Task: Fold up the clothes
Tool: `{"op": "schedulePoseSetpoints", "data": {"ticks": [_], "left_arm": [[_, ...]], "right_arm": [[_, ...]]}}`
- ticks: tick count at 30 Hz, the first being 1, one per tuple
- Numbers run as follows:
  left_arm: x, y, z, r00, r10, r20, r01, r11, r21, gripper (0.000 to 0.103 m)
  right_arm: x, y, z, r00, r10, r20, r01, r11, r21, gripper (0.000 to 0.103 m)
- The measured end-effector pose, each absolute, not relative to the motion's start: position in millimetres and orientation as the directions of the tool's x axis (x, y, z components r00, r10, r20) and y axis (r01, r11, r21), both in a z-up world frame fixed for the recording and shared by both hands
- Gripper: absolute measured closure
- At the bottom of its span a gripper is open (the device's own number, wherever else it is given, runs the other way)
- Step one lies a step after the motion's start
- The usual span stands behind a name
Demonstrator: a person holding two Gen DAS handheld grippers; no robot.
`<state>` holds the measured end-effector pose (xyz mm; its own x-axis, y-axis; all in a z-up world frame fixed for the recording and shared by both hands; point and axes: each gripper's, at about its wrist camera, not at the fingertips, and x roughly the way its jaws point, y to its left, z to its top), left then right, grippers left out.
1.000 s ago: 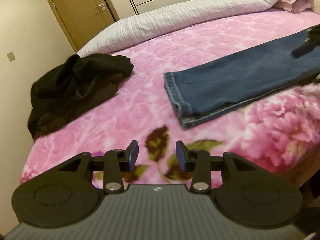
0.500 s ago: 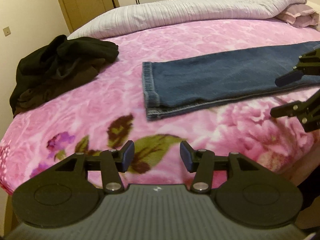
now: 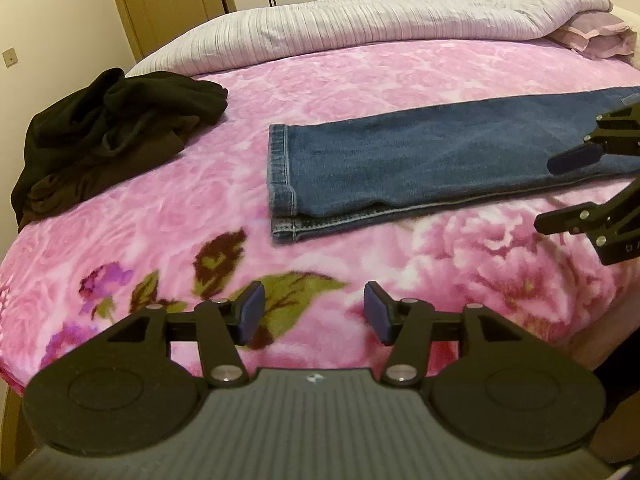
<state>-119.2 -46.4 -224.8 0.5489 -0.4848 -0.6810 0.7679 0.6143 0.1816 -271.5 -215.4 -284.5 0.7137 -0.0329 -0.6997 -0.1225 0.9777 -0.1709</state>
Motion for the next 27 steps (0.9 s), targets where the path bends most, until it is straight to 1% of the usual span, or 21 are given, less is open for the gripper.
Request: {"op": "schedulePoseSetpoints", "data": {"ticks": [3,5,8,11,14,16,20,22,23,24,25,27], "left_arm": [[-115,-47,-224,0.537,-0.497,-0.682,0.771,0.616,0.158,0.05],[-113,-48,-224,0.549,-0.483,-0.682,0.762,0.624,0.171,0.05],[-109,-44,-222,0.567,-0.471,-0.675,0.75,0.634,0.188,0.049],[-102,-39,-220,0.58,-0.471,-0.665,0.747,0.633,0.203,0.049],[-95,-38,-220,0.603,-0.454,-0.656,0.743,0.618,0.256,0.048],[-90,-36,-220,0.616,-0.448,-0.649,0.738,0.616,0.275,0.047],[-81,-26,-220,0.625,-0.462,-0.629,0.728,0.635,0.258,0.046],[-78,-23,-221,0.629,-0.463,-0.625,0.721,0.649,0.245,0.046],[-77,-22,-221,0.631,-0.461,-0.624,0.717,0.653,0.243,0.046],[-76,-21,-221,0.633,-0.459,-0.623,0.714,0.657,0.241,0.046],[-75,-19,-221,0.635,-0.457,-0.623,0.711,0.661,0.239,0.046],[-77,-18,-218,0.643,-0.455,-0.616,0.705,0.665,0.244,0.046]], "right_arm": [[-269,-207,-285,0.73,-0.028,-0.683,-0.16,0.964,-0.211,0.039],[-266,-198,-286,0.746,-0.02,-0.666,-0.197,0.948,-0.25,0.039],[-256,-178,-289,0.775,0.046,-0.63,-0.295,0.909,-0.296,0.039],[-241,-153,-298,0.796,0.072,-0.601,-0.367,0.846,-0.386,0.04],[-226,-135,-309,0.809,0.061,-0.585,-0.401,0.785,-0.472,0.044],[-216,-124,-318,0.817,0.047,-0.575,-0.414,0.742,-0.527,0.051],[-196,-103,-335,0.833,0.021,-0.552,-0.433,0.647,-0.628,0.057],[-188,-97,-339,0.841,0.015,-0.541,-0.434,0.614,-0.659,0.064],[-184,-95,-341,0.842,0.012,-0.54,-0.435,0.607,-0.665,0.065],[-179,-94,-342,0.841,0.012,-0.542,-0.437,0.606,-0.665,0.071],[-175,-94,-342,0.837,0.015,-0.546,-0.44,0.611,-0.658,0.088],[-174,-100,-336,0.834,0.037,-0.55,-0.436,0.654,-0.618,0.098]]}}
